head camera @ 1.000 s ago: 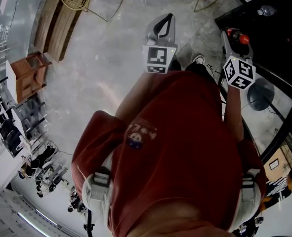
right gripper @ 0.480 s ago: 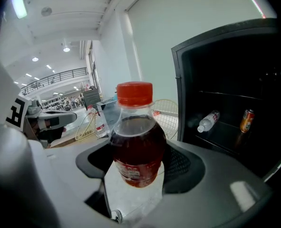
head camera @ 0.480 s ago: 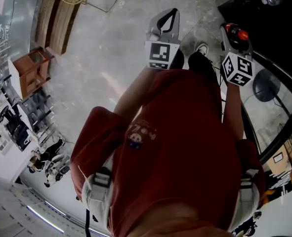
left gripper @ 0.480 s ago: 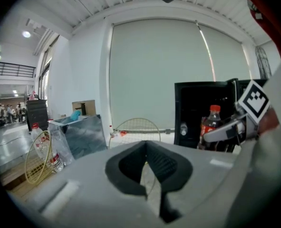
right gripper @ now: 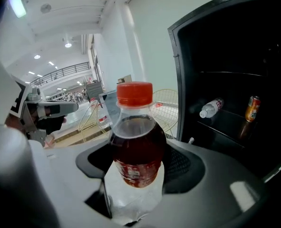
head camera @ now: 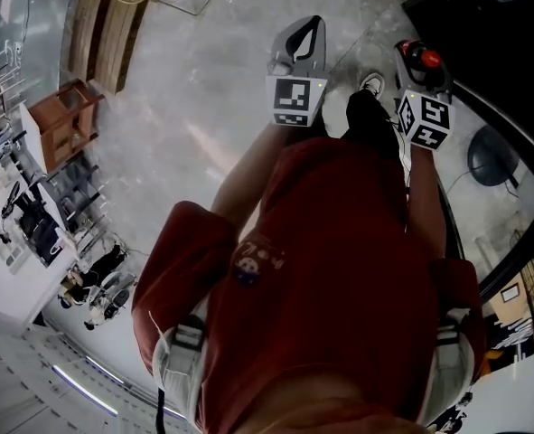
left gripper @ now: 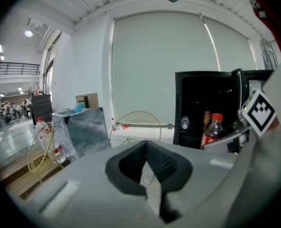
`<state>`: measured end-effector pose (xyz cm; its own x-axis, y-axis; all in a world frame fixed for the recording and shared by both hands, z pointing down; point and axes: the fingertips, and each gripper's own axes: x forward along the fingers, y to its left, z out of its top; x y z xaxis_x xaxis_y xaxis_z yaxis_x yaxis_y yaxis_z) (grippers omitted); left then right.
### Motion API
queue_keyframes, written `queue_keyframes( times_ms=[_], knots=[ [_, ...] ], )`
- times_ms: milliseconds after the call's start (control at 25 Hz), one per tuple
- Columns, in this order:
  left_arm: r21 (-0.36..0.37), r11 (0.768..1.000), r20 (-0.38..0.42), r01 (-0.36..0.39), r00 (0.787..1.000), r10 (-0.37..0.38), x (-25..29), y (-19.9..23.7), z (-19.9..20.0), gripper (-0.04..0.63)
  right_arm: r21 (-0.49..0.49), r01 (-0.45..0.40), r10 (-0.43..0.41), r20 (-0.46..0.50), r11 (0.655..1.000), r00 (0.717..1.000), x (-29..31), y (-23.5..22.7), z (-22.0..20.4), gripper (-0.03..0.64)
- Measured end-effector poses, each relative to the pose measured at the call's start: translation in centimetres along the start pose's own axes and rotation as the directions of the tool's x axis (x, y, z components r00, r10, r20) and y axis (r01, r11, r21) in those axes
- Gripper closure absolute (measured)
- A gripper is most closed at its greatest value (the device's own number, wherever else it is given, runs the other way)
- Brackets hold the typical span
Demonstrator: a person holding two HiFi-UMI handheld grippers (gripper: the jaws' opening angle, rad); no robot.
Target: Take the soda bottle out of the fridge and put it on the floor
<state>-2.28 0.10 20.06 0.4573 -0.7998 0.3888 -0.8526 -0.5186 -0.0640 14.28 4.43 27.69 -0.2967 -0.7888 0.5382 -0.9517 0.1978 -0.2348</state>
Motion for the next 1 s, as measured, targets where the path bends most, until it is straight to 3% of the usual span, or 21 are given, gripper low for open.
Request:
queue_keyframes(
  times_ms=[200, 560, 800, 1000],
  knots=[
    [-0.035, 0.999, -0.021, 0.03, 0.999, -0.031, -0.3, 2.1, -2.2, 0.597, -0.019, 0.021, -0.022, -0.024, 1.0, 0.999, 1.2, 1.9, -1.0, 0.313],
    [0.004, 0.989, -0.059, 0.148, 0.987, -0.147, 1.9, 5.0, -6.7, 0.597, -0.008, 0.036, -0.037, -0.091, 0.999, 0.995, 5.5, 6.1, -4.6, 0.313],
    [0.01, 0.978, -0.1, 0.209, 0.973, -0.207, 4.7, 5.7, -12.0, 0.597, -0.001, 0.069, -0.069, -0.132, 0.998, 0.989, 9.1, 6.8, -8.9, 0.313],
    [-0.031, 0.972, -0.116, 0.234, 0.965, -0.237, 6.7, 6.1, -18.0, 0.597, 0.017, 0.099, -0.095, -0.161, 0.995, 0.982, 12.4, 5.8, -13.6, 0.313]
  ],
)
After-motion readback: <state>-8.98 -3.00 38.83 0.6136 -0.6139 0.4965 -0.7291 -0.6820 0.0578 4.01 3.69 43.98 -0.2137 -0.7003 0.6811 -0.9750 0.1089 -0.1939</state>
